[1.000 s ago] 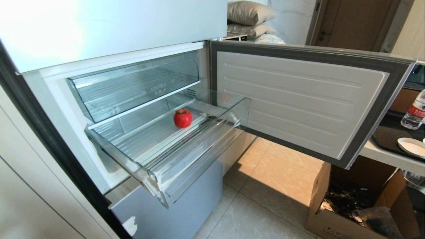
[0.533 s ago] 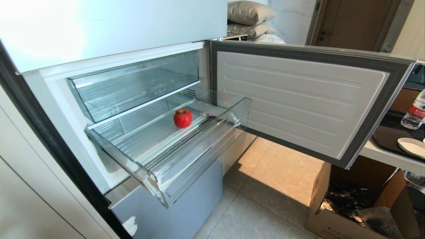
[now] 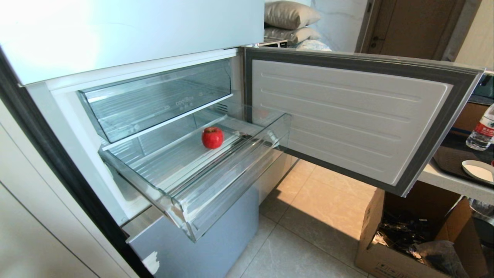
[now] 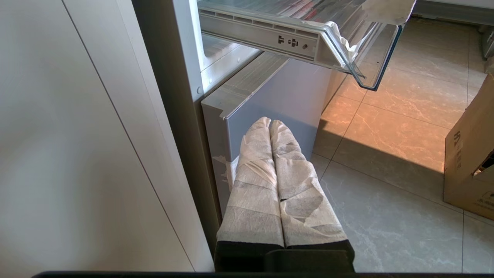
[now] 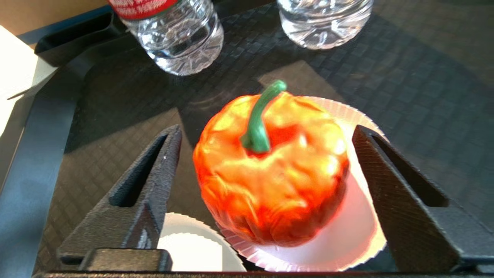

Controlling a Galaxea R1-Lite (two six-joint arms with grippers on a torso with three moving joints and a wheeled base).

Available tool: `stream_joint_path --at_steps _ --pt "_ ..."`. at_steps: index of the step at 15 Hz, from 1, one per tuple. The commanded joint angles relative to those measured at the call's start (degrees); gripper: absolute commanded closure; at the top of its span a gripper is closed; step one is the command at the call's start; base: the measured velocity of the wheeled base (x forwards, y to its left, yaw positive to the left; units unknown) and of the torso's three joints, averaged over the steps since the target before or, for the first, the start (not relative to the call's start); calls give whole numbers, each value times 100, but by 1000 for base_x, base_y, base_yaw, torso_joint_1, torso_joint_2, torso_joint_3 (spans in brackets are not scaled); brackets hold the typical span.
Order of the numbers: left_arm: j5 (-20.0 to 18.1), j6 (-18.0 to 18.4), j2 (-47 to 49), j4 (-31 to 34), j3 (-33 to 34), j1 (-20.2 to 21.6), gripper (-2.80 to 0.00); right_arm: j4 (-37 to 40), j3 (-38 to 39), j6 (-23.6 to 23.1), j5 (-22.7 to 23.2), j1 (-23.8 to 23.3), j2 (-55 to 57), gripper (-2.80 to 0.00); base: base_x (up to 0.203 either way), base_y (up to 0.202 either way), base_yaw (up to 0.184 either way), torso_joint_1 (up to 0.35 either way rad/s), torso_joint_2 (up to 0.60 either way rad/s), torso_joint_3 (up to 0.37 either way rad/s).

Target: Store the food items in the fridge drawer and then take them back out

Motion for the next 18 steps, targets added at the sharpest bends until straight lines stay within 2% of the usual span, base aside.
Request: stream_joint_path --at_steps 1,5,6,10,13,16,18 --pt "1 0 1 -1 0 1 0 -15 7 13 7 -1 -148 -280 0 0 0 0 0 0" --pt "1 0 1 -1 0 1 0 280 169 11 5 -27 -831 -280 0 0 0 0 0 0" --pt "1 0 1 -1 -4 1 0 304 328 12 4 -51 -1106 0 0 0 0 0 0 0" --pt "1 0 1 -1 0 1 0 508 1376 69 -2 -177 -2641 0 0 0 0 0 0 0" --pt "1 0 1 -1 0 1 0 543 2718 41 24 -199 -4275 0 0 0 0 0 0 0" --pt "1 0 1 -1 0 1 0 341 4750 -333 225 -90 -6378 0 0 0 0 0 0 0" --pt "1 0 1 -1 -8 1 0 80 6266 -657 333 427 -7776 0 0 0 0 0 0 0"
